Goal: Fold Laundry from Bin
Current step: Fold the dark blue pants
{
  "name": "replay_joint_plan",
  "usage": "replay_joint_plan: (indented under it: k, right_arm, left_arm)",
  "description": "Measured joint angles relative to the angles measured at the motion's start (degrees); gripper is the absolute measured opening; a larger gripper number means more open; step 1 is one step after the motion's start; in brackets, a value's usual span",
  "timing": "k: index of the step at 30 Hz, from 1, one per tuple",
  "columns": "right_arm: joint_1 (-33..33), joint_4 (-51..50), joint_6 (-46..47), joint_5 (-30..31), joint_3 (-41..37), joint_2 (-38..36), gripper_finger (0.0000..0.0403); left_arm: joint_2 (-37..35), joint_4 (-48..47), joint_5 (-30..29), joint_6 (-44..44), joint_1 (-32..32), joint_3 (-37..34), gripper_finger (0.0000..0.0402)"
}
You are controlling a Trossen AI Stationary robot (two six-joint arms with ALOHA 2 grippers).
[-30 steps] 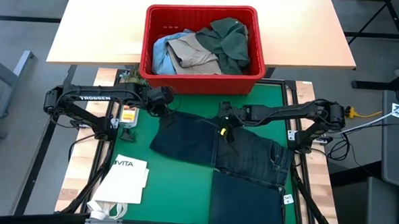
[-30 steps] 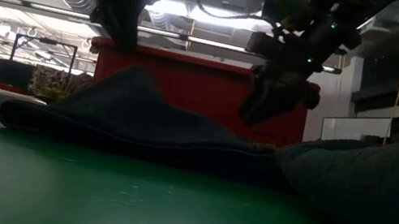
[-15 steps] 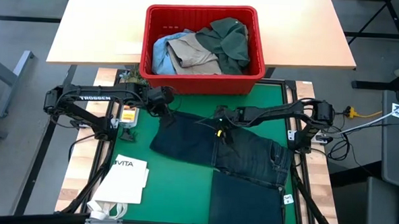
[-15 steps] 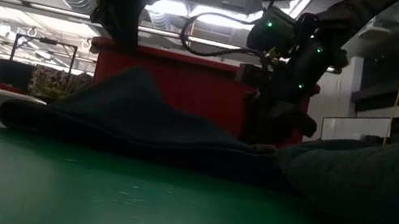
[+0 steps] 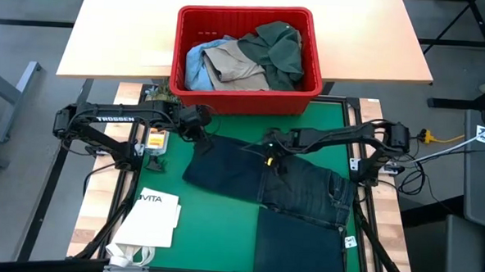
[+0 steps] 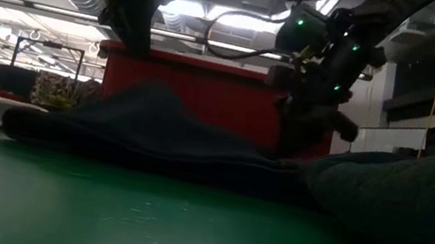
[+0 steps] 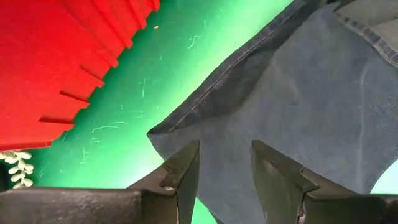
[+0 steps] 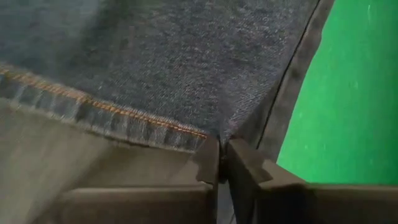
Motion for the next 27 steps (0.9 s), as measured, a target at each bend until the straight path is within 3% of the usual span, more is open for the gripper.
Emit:
replay_joint_plan:
  k: [4, 8, 13, 17, 27]
  right_arm:
    - [0.0, -7.7, 1.2, 0.1, 0.0, -3.0, 0.0037]
    - [0.0, -13.0, 2.2, 1.1, 0.0, -3.9, 0.002]
    - [0.0, -10.4, 2.6, 2.0, 0.0, -3.6, 0.0008]
    - [0.0, -9.1, 2.6, 3.2, 0.0, -3.5, 0.0029]
    - [0.0, -9.2, 2.6, 5.4, 0.0, -3.5, 0.0052]
  left_arm:
    - [0.0, 0.0, -0.1, 0.0, 0.0, 0.0, 0.0137]
    - [0.2, 1.2, -0.5, 0.0, 0.0, 0.0, 0.0136]
    - [3.0, 5.6, -0.5, 0.0, -0.2, 0.0, 0.0136]
    - [7.6, 6.3, -0.8, 0.2, -1.0, 0.0, 0.0136]
    - [20.4, 6.3, -10.4, 0.5, -0.8, -0.1, 0.0136]
